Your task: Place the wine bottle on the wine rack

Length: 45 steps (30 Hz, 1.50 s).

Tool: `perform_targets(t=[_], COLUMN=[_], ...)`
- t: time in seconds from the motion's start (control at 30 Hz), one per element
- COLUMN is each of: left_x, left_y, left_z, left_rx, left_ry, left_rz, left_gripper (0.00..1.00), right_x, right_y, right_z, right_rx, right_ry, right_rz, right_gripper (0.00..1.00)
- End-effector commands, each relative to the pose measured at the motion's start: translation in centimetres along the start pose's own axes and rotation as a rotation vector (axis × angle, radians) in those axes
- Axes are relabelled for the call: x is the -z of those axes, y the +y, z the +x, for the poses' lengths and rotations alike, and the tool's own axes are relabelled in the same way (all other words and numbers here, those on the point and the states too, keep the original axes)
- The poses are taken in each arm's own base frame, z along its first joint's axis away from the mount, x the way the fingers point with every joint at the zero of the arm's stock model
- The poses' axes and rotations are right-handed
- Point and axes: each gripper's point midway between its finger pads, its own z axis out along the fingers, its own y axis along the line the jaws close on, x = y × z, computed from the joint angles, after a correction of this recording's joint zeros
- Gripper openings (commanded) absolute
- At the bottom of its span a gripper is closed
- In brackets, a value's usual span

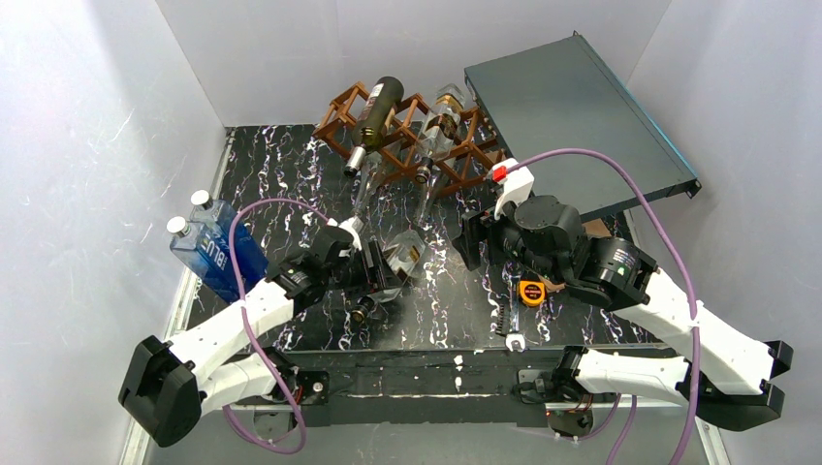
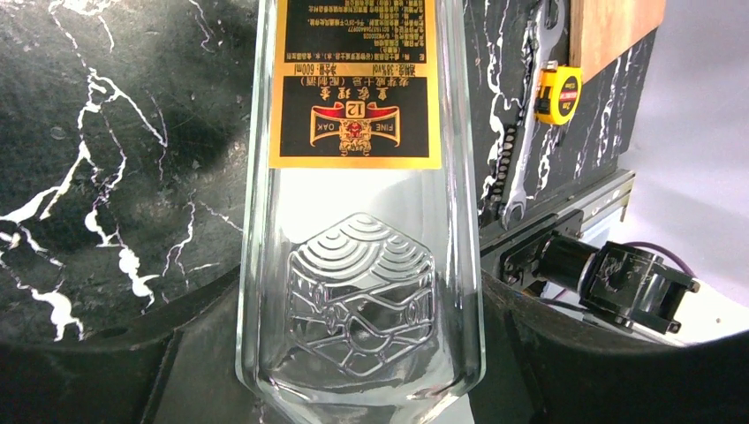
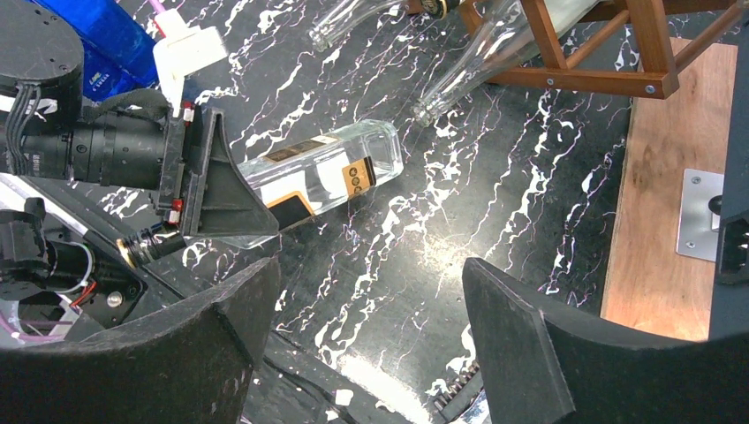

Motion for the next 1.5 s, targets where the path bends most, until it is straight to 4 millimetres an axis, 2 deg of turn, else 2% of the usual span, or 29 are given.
perform_targets(t=[0.0,0.07,0.3,0.57,0.8,1.07,1.47], left_x=[1.0,1.2,3.7,4.3,3.7,2.2,1.4], left_y=[-3.8,-4.0,-6.1,-7.9,-8.7,-9.9,-10.4], left_z=[-3.0,-3.5,-6.1,-9.9,-14.0,-17.4,-20.5], left_rx=[0.009,0.034,-0.009,-0.022,-0.028,-0.066,-0.110], left_ry=[-0.142,-0.180,-0.324,-0.389,-0.454,-0.504,-0.571], left_rz=[0.180,0.214,0.289,0.295,0.309,0.305,0.254], left_gripper=[0.00,0.00,0.00,0.00,0.00,0.00,0.00], right_x=[-0.2,-0.3,-0.2,-0.2,0.2,0.2,0.7], right_y=[0.5,0.7,0.7,0.7,0.2,0.1,-0.2], right_z=[-0.7,-0.8,-1.0,-1.3,-1.4,-1.6,-1.6], right_rx=[-0.012,-0.012,-0.007,-0.007,-0.002,0.008,0.012], right_ry=[-0.031,-0.030,-0.032,-0.038,-0.043,-0.044,-0.049], right_rz=[-0.019,-0.024,-0.027,-0.025,-0.005,0.003,0.009], right_gripper=[0.85,0.85,0.86,0.86,0.87,0.88,0.89])
